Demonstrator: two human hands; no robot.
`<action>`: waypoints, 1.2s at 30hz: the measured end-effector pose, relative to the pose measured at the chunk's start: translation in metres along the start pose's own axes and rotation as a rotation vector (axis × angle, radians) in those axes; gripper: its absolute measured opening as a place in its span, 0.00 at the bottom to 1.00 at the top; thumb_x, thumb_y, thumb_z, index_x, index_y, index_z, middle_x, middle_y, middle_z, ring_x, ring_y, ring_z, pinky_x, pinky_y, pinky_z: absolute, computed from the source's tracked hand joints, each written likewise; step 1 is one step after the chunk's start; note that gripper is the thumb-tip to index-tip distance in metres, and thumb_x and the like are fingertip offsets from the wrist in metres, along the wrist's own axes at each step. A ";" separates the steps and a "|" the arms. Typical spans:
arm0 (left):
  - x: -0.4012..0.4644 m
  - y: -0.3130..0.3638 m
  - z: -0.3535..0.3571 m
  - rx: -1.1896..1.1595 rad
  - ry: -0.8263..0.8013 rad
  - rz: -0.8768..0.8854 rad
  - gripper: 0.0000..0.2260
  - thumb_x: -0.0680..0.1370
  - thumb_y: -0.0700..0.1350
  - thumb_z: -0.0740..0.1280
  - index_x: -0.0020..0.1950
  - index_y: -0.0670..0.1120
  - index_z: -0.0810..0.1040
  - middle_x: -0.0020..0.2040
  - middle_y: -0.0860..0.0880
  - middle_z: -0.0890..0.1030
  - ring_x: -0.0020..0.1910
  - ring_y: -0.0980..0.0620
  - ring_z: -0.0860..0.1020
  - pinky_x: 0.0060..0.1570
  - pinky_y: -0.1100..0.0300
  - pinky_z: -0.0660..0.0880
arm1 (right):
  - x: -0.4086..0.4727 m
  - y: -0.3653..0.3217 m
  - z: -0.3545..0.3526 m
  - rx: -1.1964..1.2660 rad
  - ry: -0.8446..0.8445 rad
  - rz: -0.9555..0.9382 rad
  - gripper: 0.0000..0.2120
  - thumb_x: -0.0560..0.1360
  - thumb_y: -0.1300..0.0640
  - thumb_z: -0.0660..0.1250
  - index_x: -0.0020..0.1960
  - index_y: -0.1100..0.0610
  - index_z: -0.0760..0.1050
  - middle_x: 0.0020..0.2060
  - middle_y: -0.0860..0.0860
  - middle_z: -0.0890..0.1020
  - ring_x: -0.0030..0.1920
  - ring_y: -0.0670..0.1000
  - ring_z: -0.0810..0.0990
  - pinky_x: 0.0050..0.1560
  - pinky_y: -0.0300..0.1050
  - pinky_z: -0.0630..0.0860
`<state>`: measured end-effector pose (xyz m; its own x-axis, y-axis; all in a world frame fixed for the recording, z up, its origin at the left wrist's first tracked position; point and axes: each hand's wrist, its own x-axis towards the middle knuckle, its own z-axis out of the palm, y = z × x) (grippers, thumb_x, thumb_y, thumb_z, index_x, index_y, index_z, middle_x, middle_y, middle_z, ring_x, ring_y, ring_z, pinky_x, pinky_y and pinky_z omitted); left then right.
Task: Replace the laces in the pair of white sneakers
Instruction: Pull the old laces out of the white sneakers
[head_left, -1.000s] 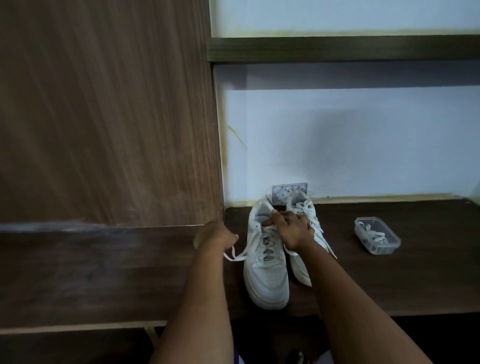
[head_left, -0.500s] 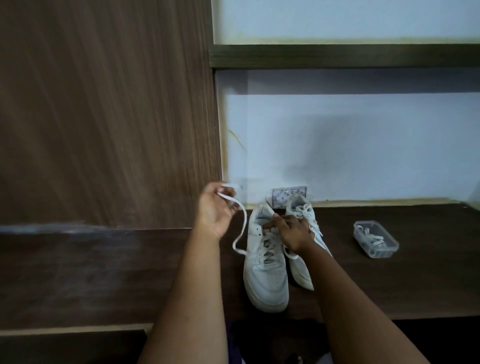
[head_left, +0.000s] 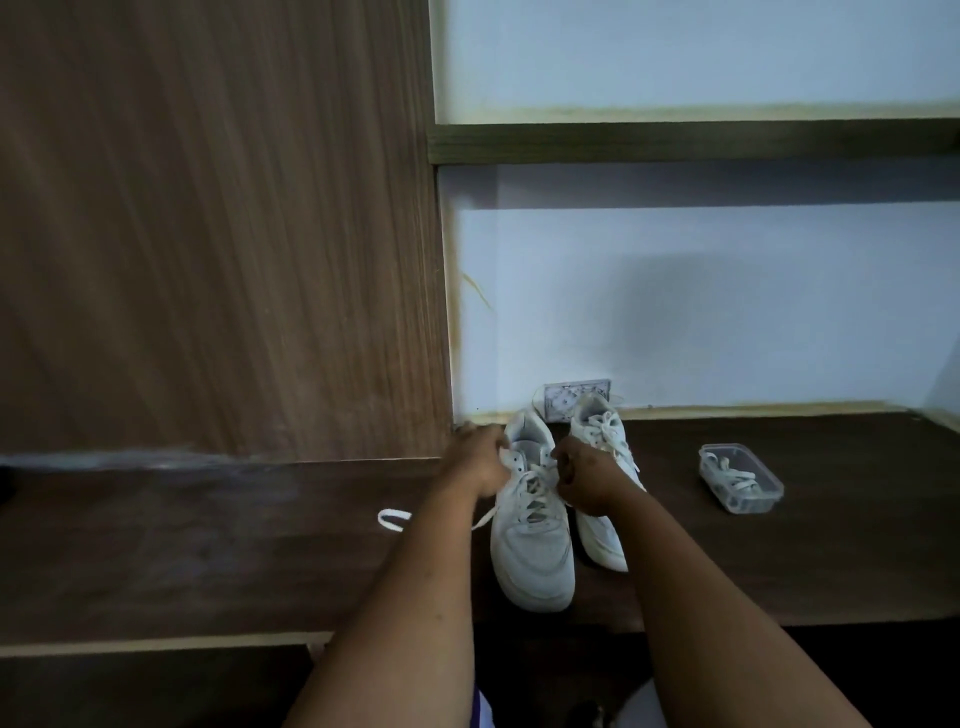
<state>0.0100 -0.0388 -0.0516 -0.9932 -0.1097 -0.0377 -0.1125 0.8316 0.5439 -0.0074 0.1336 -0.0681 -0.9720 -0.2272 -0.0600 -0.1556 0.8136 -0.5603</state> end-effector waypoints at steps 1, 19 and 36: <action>-0.001 0.004 0.007 -0.060 -0.035 0.065 0.20 0.73 0.43 0.73 0.63 0.54 0.73 0.64 0.47 0.70 0.60 0.46 0.74 0.59 0.51 0.75 | -0.001 -0.004 -0.001 0.048 0.026 0.005 0.16 0.72 0.62 0.65 0.59 0.54 0.69 0.49 0.54 0.78 0.52 0.55 0.77 0.49 0.46 0.75; 0.002 0.050 0.025 -0.560 -0.089 -0.016 0.10 0.82 0.44 0.55 0.57 0.41 0.73 0.49 0.43 0.79 0.42 0.49 0.78 0.40 0.59 0.72 | -0.009 -0.001 -0.008 -0.341 -0.210 0.081 0.30 0.69 0.54 0.75 0.67 0.59 0.69 0.61 0.55 0.76 0.62 0.55 0.74 0.59 0.45 0.71; 0.026 -0.040 -0.028 -0.546 0.182 -0.278 0.29 0.77 0.44 0.69 0.76 0.46 0.61 0.71 0.43 0.70 0.67 0.42 0.72 0.61 0.56 0.71 | 0.014 -0.017 -0.023 0.208 0.253 -0.028 0.08 0.76 0.53 0.65 0.50 0.56 0.80 0.43 0.53 0.82 0.46 0.51 0.81 0.45 0.40 0.76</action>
<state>-0.0107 -0.0904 -0.0507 -0.9030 -0.4118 -0.1224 -0.2872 0.3668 0.8849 -0.0227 0.1290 -0.0406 -0.9848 -0.0867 0.1506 -0.1692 0.6763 -0.7170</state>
